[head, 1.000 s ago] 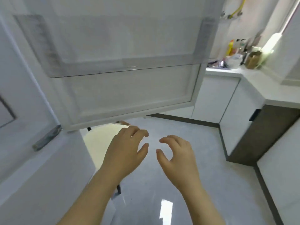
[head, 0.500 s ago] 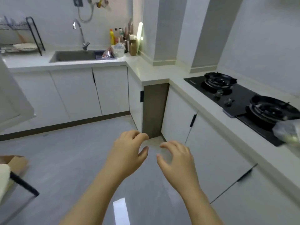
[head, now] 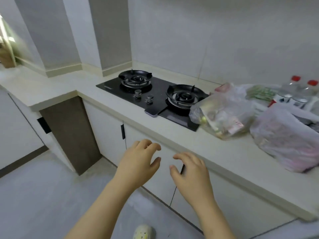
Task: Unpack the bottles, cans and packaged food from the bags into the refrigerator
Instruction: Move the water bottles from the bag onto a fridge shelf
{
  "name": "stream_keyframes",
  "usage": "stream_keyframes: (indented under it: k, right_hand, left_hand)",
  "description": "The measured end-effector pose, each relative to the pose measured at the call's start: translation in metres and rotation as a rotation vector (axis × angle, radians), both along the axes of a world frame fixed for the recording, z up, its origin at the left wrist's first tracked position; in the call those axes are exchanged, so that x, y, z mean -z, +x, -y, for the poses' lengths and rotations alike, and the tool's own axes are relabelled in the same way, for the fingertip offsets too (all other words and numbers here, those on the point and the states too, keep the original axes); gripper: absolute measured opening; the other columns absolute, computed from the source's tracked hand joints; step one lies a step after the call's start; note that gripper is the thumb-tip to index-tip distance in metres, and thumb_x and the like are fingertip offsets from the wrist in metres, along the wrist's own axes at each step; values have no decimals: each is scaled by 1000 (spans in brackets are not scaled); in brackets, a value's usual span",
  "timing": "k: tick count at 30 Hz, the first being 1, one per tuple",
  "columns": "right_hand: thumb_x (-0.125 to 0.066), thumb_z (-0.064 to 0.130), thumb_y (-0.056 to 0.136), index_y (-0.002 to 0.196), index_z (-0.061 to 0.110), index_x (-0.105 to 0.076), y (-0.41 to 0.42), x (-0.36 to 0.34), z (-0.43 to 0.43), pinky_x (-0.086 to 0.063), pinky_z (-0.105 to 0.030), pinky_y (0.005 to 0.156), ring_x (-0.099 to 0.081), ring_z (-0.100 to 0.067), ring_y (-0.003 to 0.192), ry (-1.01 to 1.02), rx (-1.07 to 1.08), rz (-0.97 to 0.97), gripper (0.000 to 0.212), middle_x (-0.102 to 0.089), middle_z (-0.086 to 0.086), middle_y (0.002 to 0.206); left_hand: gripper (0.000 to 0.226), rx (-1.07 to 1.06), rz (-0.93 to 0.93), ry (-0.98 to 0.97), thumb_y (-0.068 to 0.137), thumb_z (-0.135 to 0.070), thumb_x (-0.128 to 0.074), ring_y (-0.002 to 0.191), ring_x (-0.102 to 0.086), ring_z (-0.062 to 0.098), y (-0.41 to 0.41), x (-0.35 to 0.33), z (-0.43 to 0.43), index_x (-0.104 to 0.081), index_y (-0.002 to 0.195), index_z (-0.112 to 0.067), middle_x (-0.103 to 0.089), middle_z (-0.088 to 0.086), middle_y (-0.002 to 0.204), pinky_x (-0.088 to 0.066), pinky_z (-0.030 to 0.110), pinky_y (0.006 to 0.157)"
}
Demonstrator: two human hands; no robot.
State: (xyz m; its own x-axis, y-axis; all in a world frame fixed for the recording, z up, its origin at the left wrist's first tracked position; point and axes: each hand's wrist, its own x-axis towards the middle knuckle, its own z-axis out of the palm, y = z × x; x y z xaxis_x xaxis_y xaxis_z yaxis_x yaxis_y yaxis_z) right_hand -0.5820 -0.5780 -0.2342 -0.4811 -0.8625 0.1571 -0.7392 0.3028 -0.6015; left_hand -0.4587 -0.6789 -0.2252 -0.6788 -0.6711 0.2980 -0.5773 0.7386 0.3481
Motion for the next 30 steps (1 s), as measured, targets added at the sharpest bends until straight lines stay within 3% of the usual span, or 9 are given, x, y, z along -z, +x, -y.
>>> stream_keyframes:
  k: [7, 14, 18, 21, 26, 30]
  right_hand:
    - [-55, 32, 89, 117, 31, -57, -76, -7, 40, -26, -20, 97, -35, -7, 121, -21, 248, -48, 28, -46, 17, 129]
    - [-57, 35, 85, 113, 30, -61, -138, -19, 85, -30, -24, 102, -38, -9, 121, -79, 450, -50, 29, -50, 16, 125]
    - [-38, 50, 71, 105, 28, -65, -165, -14, 85, -38, -27, 95, -47, -13, 110, -103, 566, -49, 49, -58, 13, 116]
    - [-48, 37, 71, 98, 26, -67, -192, -15, 80, -36, -25, 89, -51, -16, 106, -127, 645, -51, 35, -60, 12, 111]
    - [-62, 28, 82, 105, 25, -65, -245, -23, 67, -31, -22, 94, -44, -11, 111, -157, 680, -65, 23, -57, 12, 114]
    - [-58, 32, 82, 105, 26, -66, -293, -32, 55, -33, -25, 97, -46, -13, 113, -149, 674, -91, 26, -58, 11, 116]
  left_hand:
    - [35, 220, -20, -7, 94, -35, -47, 115, -44, 15, -102, -11, 64, -51, 127, -26, -49, -8, 125, -40, 24, 90]
    - [34, 415, -40, -20, 89, -32, -51, 103, -50, 21, -193, -20, 116, -57, 121, -22, -55, -5, 115, -45, 32, 82]
    - [35, 518, -37, -8, 84, -33, -50, 98, -54, 25, -237, -20, 125, -63, 113, -20, -60, -2, 109, -48, 36, 77]
    - [38, 564, -45, -28, 85, -39, -44, 100, -54, 24, -268, -26, 125, -63, 113, -20, -59, -2, 110, -47, 34, 80]
    - [36, 653, -34, -40, 91, -37, -47, 114, -47, 20, -325, -38, 114, -56, 123, -23, -53, -4, 122, -42, 30, 88]
    - [34, 660, -35, -52, 90, -33, -51, 113, -49, 20, -376, -43, 103, -56, 122, -23, -53, -3, 122, -39, 26, 88]
